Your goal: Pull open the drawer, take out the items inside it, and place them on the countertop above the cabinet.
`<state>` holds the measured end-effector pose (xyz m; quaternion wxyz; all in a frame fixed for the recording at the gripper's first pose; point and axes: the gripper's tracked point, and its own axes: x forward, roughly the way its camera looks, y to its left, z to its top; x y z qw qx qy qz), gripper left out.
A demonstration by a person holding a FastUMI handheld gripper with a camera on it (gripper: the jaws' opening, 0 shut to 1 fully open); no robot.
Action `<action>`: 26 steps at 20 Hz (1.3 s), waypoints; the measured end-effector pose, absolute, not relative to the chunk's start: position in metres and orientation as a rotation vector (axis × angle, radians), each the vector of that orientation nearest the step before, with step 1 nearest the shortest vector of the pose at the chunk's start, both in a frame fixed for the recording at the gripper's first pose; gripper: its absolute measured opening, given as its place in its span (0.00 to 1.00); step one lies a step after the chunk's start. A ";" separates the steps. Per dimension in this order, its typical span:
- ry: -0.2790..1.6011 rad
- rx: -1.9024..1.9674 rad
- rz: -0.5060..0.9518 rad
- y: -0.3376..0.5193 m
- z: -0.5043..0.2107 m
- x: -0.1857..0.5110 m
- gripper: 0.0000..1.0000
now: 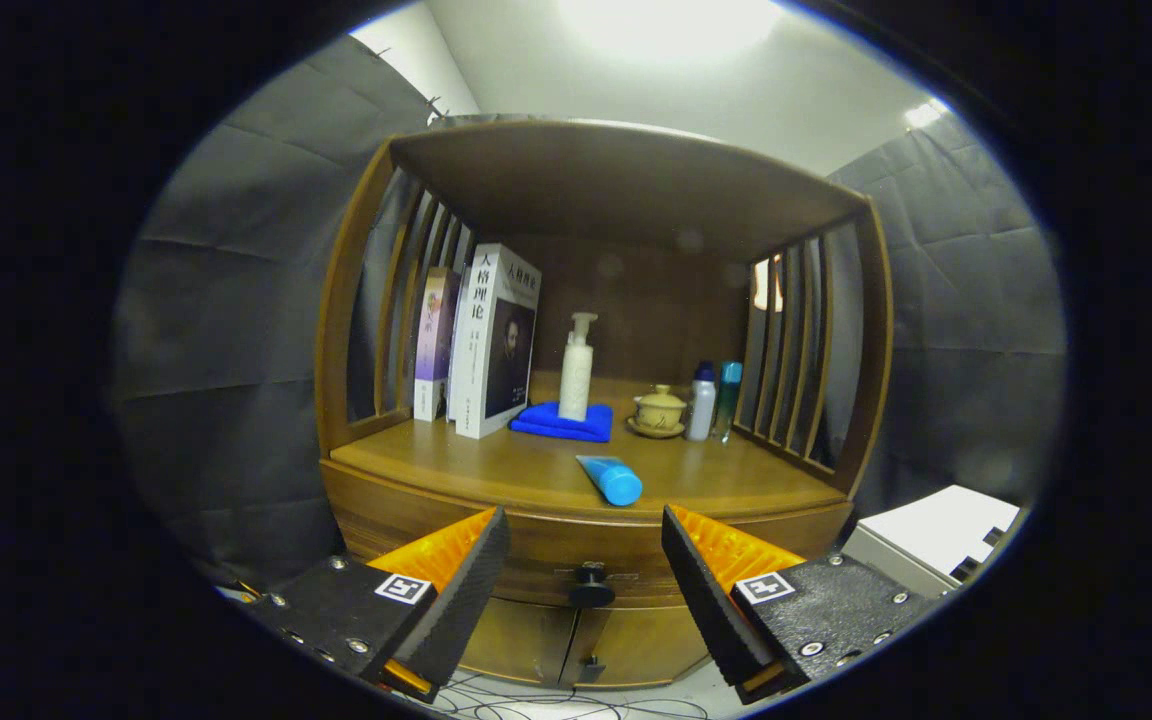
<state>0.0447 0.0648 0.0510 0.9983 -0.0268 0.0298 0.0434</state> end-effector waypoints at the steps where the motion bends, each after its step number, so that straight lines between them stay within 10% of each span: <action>1: 0.046 -0.058 0.081 0.062 0.058 0.037 0.95; 26: -0.047 0.007 0.029 0.025 0.088 -0.033 0.95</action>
